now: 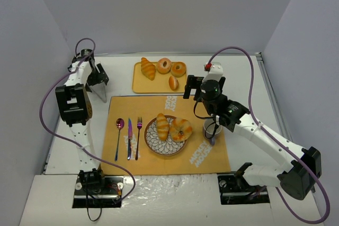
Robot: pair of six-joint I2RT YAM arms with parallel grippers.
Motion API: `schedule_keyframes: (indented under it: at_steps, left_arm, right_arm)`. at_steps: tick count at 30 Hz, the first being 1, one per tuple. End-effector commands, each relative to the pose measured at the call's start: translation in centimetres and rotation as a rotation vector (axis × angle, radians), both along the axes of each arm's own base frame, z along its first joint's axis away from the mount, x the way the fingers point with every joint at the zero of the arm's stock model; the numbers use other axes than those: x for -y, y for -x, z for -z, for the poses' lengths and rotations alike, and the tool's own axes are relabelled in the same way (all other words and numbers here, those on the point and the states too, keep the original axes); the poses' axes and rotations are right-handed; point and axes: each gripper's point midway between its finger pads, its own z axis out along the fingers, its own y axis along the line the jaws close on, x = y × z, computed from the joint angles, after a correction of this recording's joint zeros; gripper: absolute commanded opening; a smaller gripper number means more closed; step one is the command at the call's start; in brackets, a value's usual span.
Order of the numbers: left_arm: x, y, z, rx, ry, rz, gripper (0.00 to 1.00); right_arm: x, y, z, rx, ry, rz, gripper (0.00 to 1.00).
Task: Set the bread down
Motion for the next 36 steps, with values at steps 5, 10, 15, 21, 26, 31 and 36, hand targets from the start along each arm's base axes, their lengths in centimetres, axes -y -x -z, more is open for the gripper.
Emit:
schedule_keyframes:
  at_steps: [5,10,15,21,26,31,36]
  left_arm:
    - [0.6,1.3,-10.7,0.180,-0.048,0.029,0.79]
    - [3.5,3.2,-15.2,0.243,-0.074,0.122,0.79]
    - [9.6,6.5,-19.2,0.307,-0.104,0.323,0.80]
    - [17.1,12.8,-23.3,0.436,-0.117,0.550,0.80]
    - [20.7,16.3,-23.8,0.534,-0.092,0.699,0.81]
    - [22.8,18.4,-23.4,0.624,-0.033,0.801,0.81]
    - [24.1,18.9,-22.7,0.651,0.024,0.852,0.81]
  right_arm:
    - [0.0,-0.5,-2.4,0.072,-0.069,0.019,1.00]
    - [0.1,-0.4,-2.9,0.082,-0.076,0.019,1.00]
    - [0.3,-0.2,-3.8,0.100,-0.084,0.015,1.00]
    - [0.8,0.1,-4.8,0.125,-0.091,0.020,1.00]
    - [1.0,0.1,-6.1,0.149,-0.087,0.021,1.00]
    - [1.3,0.2,-7.4,0.171,-0.093,0.028,1.00]
    - [1.2,0.0,-7.7,0.176,-0.091,0.030,1.00]
